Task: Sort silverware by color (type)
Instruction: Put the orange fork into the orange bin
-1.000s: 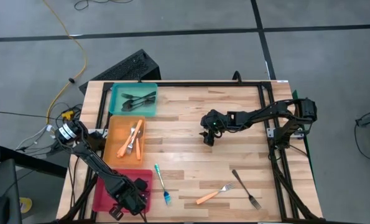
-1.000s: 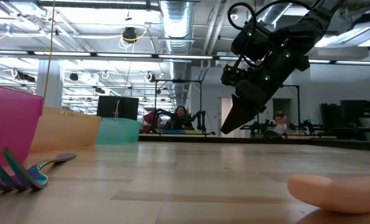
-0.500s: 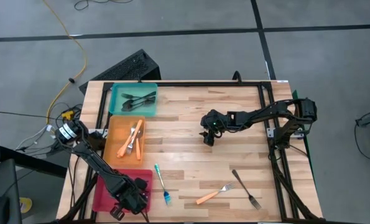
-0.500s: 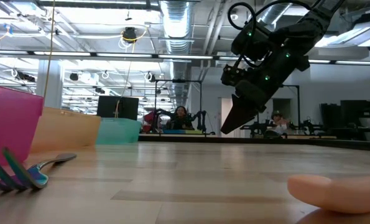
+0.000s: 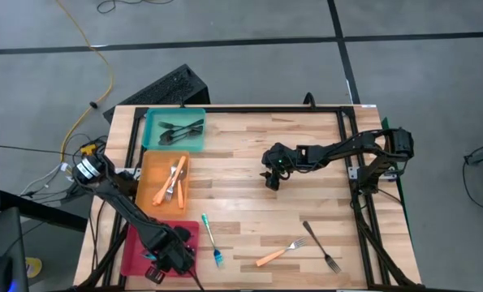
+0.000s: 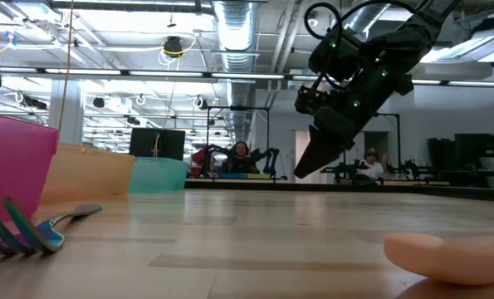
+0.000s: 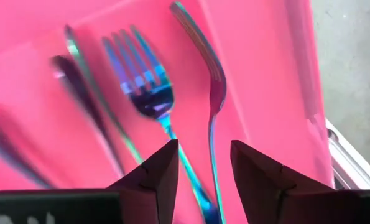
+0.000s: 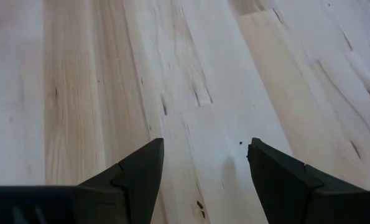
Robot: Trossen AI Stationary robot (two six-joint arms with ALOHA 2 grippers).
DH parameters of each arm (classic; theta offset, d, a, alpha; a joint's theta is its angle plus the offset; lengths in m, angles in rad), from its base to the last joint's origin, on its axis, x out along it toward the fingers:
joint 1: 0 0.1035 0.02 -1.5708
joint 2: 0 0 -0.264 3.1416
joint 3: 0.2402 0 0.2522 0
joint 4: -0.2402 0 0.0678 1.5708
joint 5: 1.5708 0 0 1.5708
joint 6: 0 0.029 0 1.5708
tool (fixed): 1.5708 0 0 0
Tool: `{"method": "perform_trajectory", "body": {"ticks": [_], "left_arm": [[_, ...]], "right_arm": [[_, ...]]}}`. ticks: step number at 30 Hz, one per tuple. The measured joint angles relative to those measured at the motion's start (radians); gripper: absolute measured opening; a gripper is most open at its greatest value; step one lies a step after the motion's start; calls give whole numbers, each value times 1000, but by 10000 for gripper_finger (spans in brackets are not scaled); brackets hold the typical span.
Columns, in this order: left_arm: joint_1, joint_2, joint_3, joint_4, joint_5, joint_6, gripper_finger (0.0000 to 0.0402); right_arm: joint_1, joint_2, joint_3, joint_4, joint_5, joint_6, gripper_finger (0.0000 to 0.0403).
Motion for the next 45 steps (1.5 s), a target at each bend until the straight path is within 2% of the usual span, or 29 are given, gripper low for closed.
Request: {"method": "perform_trajectory", "body": {"ticks": [3,8,14,20,26,30,34,39,45], "left_arm": [[13,-26,25,-42,-25,0,127],[39,-89,71,-117,-122,-8,126],[97,-180,119,-181,-374,60,126],[199,-291,121,-104,-565,92,126],[260,-384,122,95,-695,233,126],[294,-408,122,260,-706,364,126],[325,-407,122,368,-672,435,126],[354,-398,122,478,-608,473,126],[365,-387,122,580,-554,457,126]], "right_arm": [[7,0,5,4,-19,-1,255],[36,0,50,2,-114,-23,255],[127,0,91,-1,-260,-117,255],[243,-1,129,-51,-260,-138,255],[379,-1,177,-192,-202,-148,255],[481,-1,200,-263,-176,-147,255],[574,-1,201,-279,-155,-70,255],[671,-2,201,-391,-63,-44,255],[728,-2,201,-374,36,-14,255]]}}
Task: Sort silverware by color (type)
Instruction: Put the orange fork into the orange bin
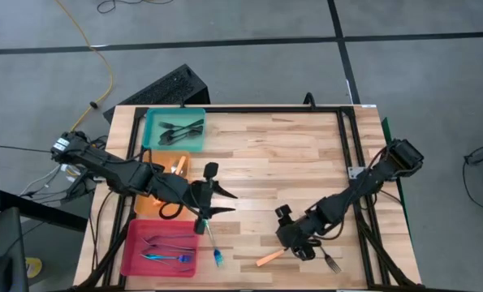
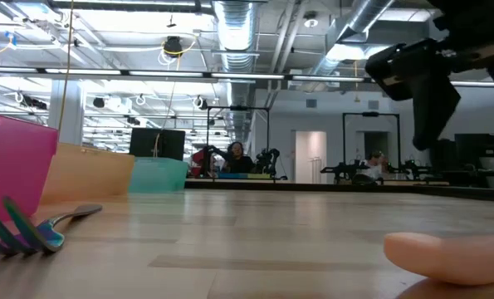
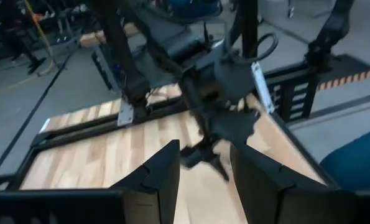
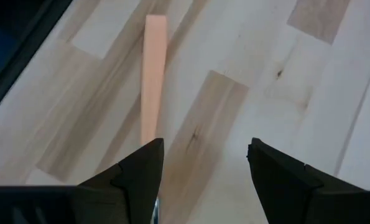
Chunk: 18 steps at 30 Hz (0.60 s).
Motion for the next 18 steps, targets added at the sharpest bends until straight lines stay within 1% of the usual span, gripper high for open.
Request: {"method": "perform_trajectory", "body": {"ticks": [6,9,15,18], "left_arm": [[0,21,0,30,7,-16,126],[-1,35,0,38,15,-18,126],[-4,60,0,66,38,-3,126],[-4,61,0,72,38,8,126]], "right_arm": [[28,3,-53,117,13,51,255],[43,3,-60,146,48,62,255],[65,3,-104,156,54,74,255],[73,3,-134,207,57,93,255]]}}
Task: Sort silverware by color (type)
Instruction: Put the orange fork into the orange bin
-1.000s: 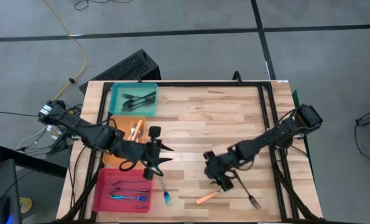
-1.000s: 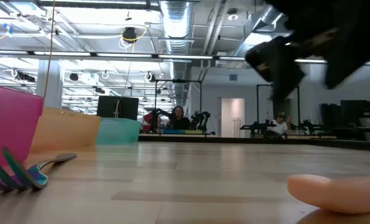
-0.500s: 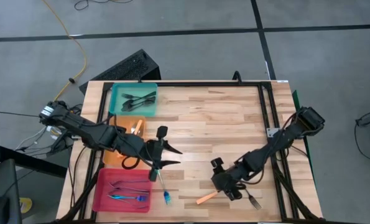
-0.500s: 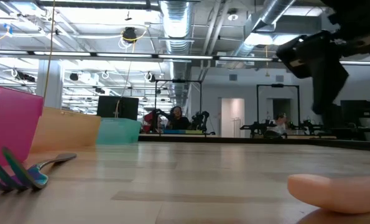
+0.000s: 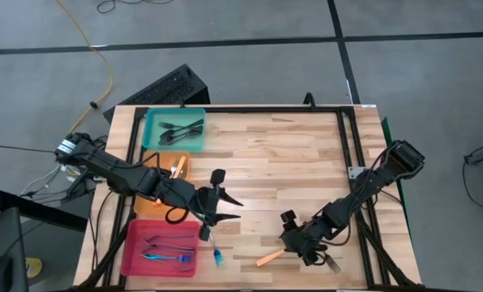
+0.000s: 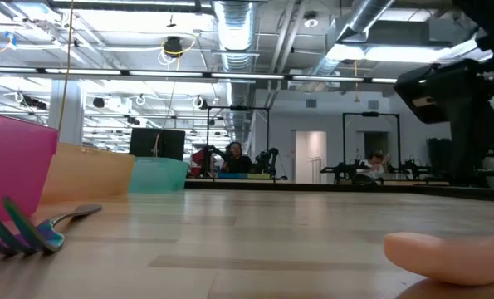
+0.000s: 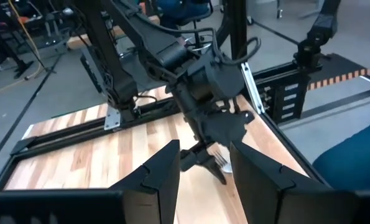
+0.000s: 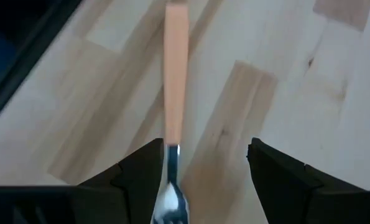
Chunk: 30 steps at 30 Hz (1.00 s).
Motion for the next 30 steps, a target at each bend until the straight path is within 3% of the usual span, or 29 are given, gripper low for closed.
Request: {"method": "perform_trajectory", "body": {"ticks": [6,12,30], "left_arm": [[0,3,0,10,-5,10,126],[0,6,0,7,-7,15,126],[-2,6,0,-1,-9,-27,126]], "right_arm": [[11,16,-48,122,49,3,255],[18,88,-48,206,19,2,255],[-25,120,-43,57,17,-41,242]]}}
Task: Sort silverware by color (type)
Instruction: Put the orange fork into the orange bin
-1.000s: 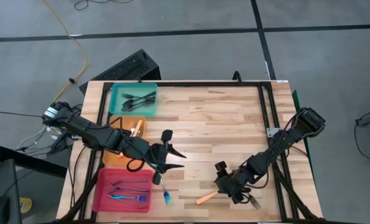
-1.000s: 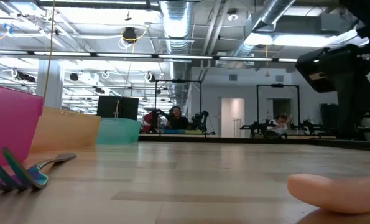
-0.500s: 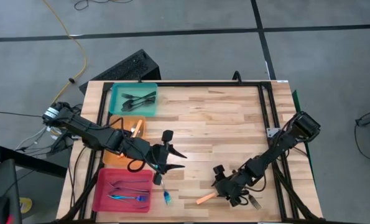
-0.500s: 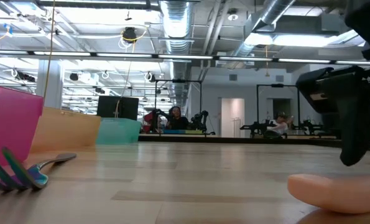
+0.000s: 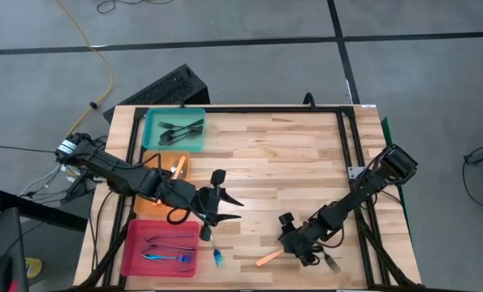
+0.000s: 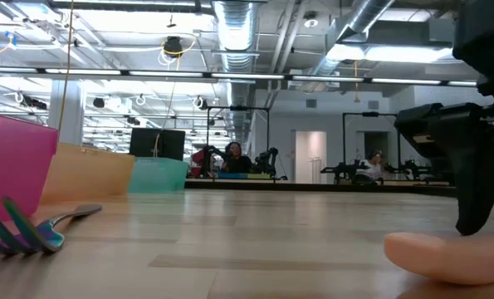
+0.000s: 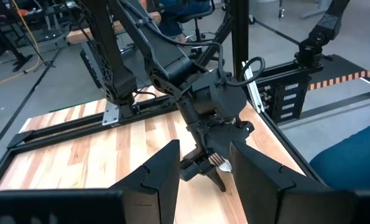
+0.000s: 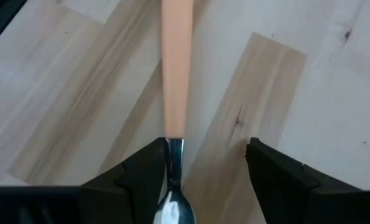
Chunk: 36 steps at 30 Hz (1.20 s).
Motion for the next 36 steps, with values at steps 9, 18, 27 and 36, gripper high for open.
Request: {"method": "perform_trajectory", "body": {"ticks": [9,18,27,36], "left_arm": [[2,0,0,0,-1,8,126],[2,0,0,-4,-1,26,126],[2,-1,0,-25,-50,61,126],[3,-6,0,-40,-99,54,126]], "right_arm": [[-81,-16,-3,-4,7,-104,205],[-173,-8,-4,25,14,-210,98],[-239,-6,-5,49,15,-260,25],[-285,-40,-5,113,39,-257,13]]}}
